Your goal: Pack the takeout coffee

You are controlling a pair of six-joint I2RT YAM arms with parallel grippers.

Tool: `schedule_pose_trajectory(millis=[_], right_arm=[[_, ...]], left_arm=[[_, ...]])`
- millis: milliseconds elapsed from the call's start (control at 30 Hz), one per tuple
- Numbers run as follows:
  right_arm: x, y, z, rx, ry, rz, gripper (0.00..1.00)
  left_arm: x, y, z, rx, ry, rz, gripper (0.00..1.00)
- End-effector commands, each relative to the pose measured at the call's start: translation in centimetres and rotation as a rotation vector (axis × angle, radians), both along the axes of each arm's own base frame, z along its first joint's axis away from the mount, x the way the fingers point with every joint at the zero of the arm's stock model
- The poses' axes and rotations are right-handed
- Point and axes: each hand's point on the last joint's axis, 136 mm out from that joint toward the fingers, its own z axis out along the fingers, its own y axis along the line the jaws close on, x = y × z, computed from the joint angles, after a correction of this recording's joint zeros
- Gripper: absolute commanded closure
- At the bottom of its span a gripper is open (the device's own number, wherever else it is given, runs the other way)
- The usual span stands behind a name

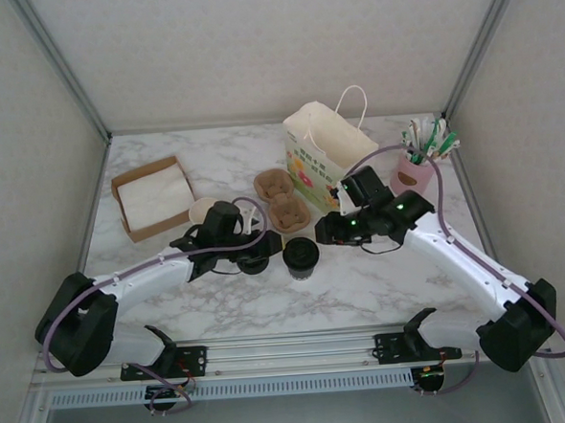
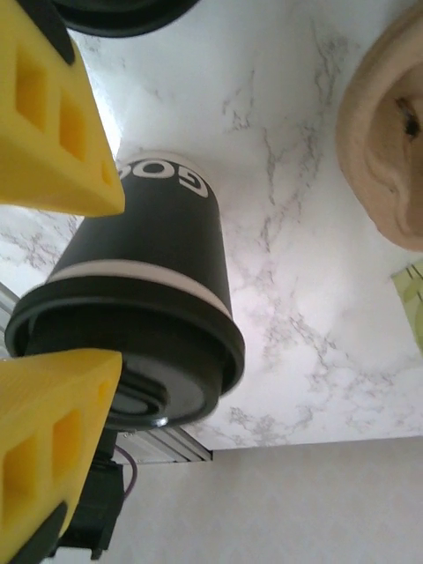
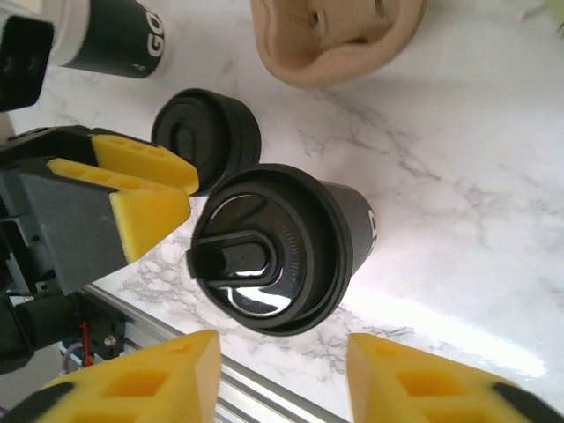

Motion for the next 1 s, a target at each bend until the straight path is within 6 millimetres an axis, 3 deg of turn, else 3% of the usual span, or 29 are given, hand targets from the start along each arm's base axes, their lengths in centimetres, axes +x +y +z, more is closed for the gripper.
schedule_pose_trajectory(millis=[0,200,533,600,733,967], right_arm=[[0.3,-1.7,2.4,-0.097,-0.092,0.026,0.53],[3.1,-2.5,6.0,-0.213,-0.206,0.048,0.44],[9.2,-2.6,11.6,-0.361,-0.4,0.106,0.4],[10.1,-2.4,12.1,-0.372,-0.412,0.115,0.41],[11.8,-1.8,12.3,-0.388,-0.417,0.145,0.42],[14.1,-1.5,11.5,-0.415,-0.374,0.167,0.47]], left_arm=[[1.1,0.1,2.7,-0.005,-0.073,0.009,0.52],[1.8,0.2,4.9,-0.006,-0.127,0.009,0.46],[3.5,3.3,9.4,0.02,-0.3,0.136,0.07],[4.0,4.4,10.3,0.039,-0.337,0.193,0.01],[4.3,6.2,11.6,0.06,-0.396,0.271,0.0],[4.1,7.3,11.8,0.061,-0.41,0.3,0.0]])
